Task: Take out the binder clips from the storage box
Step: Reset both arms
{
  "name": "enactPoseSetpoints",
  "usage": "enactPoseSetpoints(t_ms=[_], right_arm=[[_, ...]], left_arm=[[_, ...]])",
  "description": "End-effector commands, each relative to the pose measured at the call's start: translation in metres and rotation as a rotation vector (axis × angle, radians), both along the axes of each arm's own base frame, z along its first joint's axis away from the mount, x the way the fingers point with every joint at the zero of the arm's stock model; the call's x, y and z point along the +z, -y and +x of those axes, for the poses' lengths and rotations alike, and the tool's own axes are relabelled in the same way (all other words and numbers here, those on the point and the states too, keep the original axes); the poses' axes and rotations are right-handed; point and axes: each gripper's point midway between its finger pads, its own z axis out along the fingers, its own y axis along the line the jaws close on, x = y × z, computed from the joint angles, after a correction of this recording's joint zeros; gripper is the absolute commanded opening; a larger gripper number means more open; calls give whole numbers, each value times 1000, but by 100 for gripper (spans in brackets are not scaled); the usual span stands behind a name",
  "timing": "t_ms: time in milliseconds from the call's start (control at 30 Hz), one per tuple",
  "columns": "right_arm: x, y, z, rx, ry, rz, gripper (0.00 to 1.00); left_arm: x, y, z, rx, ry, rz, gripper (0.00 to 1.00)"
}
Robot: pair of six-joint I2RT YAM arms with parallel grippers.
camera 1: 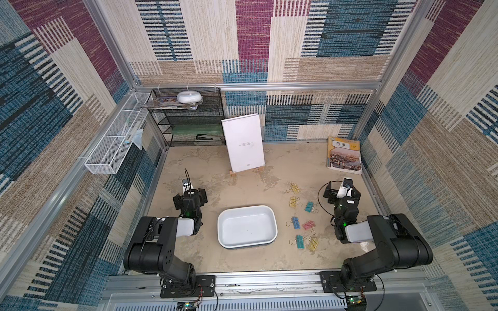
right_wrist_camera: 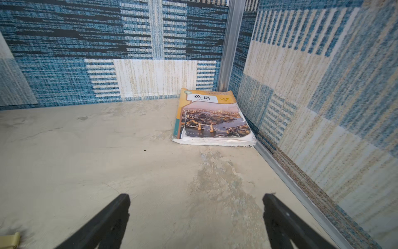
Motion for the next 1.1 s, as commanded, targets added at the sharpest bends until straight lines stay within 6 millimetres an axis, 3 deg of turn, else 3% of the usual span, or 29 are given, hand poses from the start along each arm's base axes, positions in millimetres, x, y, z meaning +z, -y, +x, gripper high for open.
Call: enactPoseSetpoints(t_ms=[0,1067], right_arm=[[9,-20,4,124,54,3,99],[4,-23,12,166,15,20,99]], left_arm=[[20,11,15,-84,96,-25,99],[18,10,15,-85,83,-42,99]])
